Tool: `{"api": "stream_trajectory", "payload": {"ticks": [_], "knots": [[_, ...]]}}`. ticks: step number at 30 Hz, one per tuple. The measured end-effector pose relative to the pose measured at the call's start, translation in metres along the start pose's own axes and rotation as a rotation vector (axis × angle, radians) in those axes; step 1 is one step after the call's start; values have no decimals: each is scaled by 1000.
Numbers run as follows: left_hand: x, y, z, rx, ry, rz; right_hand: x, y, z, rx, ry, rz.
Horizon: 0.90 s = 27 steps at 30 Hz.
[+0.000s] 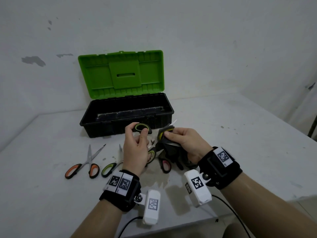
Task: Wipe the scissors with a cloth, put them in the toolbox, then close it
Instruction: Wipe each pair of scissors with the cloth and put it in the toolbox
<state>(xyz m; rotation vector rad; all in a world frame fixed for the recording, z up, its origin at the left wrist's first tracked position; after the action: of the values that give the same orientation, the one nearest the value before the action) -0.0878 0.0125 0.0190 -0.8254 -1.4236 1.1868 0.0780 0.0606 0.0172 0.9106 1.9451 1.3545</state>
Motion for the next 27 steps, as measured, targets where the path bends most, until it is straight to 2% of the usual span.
{"api": "stream_trajectory", "payload": {"ticks": [7, 14, 16, 19, 24, 27], "knots": [[-2, -1, -3, 28, 12, -8, 2, 3, -5, 22, -21, -17], [-5, -4, 1, -7, -3, 6, -2, 28, 25, 171, -166, 136], [-6, -3, 4, -23, -26, 14, -4, 24, 31, 165, -172, 129], [-3, 0, 7, -46, -46, 14, -5, 11, 26, 114, -105, 46], [1, -4, -2, 49, -23, -34, -5, 4, 0, -72, 49, -57], [1, -7, -3, 105, -24, -52, -4, 6, -4, -99, 76, -91]]}}
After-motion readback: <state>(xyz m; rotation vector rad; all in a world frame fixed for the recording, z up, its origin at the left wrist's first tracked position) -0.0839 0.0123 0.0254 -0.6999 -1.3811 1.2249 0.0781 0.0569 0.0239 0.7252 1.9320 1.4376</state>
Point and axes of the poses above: each hand's wrist, its own x-axis towards the middle knuckle, its own z-axis out of the back of the hand, y = z × x, the point moved 7 cm from there along x, towards the middle knuckle, and after that the axes turned 13 degrees about y, right-handed, at the moved point
